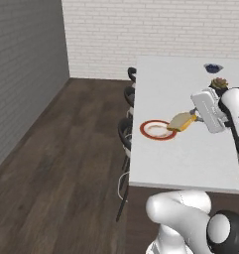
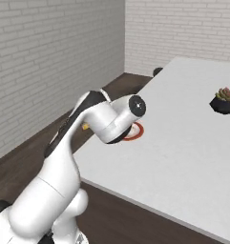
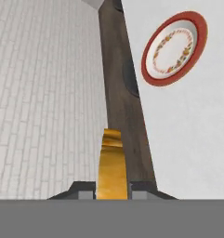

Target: Start the toaster. Once the lever pops up, take the bread to the plate on the dining counter.

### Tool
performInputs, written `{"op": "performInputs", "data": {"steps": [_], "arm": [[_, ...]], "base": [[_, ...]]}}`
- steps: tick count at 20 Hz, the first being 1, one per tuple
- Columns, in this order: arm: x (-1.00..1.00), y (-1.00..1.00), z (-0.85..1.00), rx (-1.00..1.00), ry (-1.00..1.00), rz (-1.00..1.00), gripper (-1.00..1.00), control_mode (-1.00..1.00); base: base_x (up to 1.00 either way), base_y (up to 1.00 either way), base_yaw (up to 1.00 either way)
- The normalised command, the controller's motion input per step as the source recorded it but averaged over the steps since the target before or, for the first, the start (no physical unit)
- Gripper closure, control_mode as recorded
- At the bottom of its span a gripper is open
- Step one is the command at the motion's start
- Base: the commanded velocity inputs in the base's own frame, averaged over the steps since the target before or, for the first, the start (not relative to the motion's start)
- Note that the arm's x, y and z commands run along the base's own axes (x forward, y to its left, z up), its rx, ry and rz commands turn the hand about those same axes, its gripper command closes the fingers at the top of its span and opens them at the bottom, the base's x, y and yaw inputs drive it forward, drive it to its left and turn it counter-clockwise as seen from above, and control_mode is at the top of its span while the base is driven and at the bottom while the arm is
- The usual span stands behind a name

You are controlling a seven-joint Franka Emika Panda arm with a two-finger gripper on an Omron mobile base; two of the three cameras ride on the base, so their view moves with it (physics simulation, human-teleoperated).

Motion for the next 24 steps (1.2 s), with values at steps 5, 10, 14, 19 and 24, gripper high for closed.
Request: {"op": "performInputs", "data": {"steps": [5,10,14,19,24], "arm": [[0.48,-0.23,-0.07,0.07,-0.02,0.21,1.0,-1.0],[0.39,-0.16,-0.15,0.0,-0.04,0.19,1.0,-1.0],[0.33,-0.05,-0.23,0.0,-0.01,0.14,1.0,-1.0],[0.22,0.0,-0.24,0.0,-0.05,0.06,1.0,-1.0],[0.12,0.0,-0.18,0.0,-0.04,0.01,1.0,-1.0]], "base": [[0.0,0.0,0.0],[0.0,0.0,0.0],[0.0,0.0,0.0],[0.0,0.0,0.0],[0.0,0.0,0.0]]}}
